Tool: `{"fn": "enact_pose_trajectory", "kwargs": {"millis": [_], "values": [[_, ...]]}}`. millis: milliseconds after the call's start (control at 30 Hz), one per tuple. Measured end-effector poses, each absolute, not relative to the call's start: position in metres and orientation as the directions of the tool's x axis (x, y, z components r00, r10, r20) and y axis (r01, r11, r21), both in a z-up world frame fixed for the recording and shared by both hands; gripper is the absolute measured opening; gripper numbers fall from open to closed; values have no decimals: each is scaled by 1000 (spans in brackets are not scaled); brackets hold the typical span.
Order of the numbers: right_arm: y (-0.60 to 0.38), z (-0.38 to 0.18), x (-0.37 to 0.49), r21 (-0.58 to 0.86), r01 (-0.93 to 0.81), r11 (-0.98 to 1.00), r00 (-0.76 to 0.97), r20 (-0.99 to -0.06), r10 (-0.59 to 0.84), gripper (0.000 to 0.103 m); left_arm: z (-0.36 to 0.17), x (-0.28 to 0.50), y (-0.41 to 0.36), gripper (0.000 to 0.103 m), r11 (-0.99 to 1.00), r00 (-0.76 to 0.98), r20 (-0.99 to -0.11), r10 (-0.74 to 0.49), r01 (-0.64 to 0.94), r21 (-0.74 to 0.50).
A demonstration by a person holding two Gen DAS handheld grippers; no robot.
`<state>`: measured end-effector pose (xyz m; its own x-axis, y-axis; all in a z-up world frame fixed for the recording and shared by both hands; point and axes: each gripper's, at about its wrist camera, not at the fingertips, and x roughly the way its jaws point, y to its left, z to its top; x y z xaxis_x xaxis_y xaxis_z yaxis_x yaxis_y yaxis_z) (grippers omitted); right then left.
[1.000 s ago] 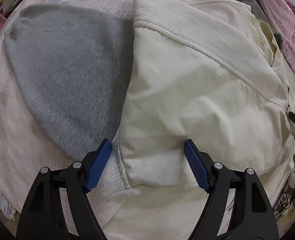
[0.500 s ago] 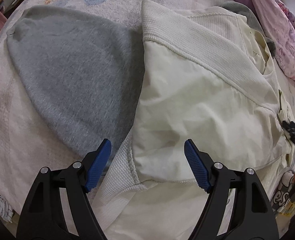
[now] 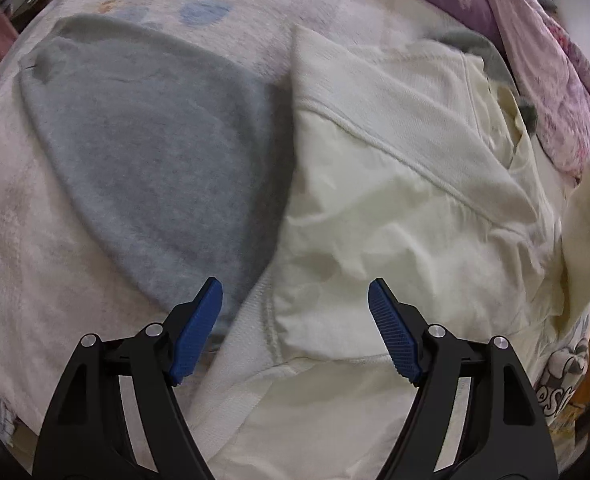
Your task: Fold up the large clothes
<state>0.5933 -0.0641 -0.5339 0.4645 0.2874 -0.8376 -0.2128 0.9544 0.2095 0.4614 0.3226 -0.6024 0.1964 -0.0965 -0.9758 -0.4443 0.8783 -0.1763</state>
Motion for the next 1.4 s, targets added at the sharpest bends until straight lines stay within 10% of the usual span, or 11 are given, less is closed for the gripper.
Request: {"fn": "enact_pose_trajectory", "kwargs": {"millis": [200, 400, 767, 967, 1400], "values": [[68, -526, 557, 486, -322, 812, 321, -751, 577, 26, -590, 447, 353, 76, 858, 217, -975, -44, -491, -148], [148, -606, 552, 510, -343, 789, 101, -815, 570, 30, -587, 436, 368, 76, 847, 214, -977, -4, -518, -117], [43, -551, 556, 566, -321, 759, 169, -755, 634, 61, -562, 457, 347, 76, 844, 309, -951, -19, -505, -181], [-92, -561, 583, 307, -81, 948, 300, -900, 316, 10, -584, 499, 306, 76, 903, 262, -964, -32, -407, -141], [-186, -656, 597, 322, 122, 939, 70, -946, 316, 8, -632, 536, 285, 83, 941, 135, -991, -14, -333, -59]]}}
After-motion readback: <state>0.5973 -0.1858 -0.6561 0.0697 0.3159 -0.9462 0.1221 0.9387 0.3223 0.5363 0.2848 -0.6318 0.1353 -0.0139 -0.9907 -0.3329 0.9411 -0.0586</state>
